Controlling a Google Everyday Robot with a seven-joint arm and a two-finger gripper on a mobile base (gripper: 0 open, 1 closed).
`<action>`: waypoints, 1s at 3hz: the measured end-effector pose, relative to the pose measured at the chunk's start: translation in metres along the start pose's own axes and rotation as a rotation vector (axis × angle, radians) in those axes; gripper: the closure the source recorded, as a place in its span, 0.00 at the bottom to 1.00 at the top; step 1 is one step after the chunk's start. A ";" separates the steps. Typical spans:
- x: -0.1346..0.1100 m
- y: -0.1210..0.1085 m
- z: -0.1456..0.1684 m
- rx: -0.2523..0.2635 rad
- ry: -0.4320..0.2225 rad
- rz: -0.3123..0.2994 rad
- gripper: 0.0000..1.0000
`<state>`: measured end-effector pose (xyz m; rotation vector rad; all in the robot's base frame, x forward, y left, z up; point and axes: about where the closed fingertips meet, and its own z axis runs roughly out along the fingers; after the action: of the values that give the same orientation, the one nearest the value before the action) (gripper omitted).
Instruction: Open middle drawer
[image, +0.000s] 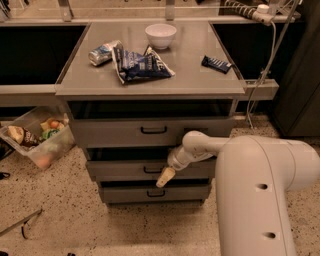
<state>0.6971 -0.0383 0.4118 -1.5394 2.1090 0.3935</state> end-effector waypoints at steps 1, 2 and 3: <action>0.009 0.032 -0.012 -0.095 0.017 0.046 0.00; 0.009 0.032 -0.012 -0.095 0.017 0.046 0.00; 0.013 0.045 -0.012 -0.118 0.035 0.065 0.00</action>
Offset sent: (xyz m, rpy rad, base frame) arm -0.0315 -0.0028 -0.0006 0.0153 0.0935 0.0111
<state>0.6490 -0.0408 0.4125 -1.5567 2.2024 0.5261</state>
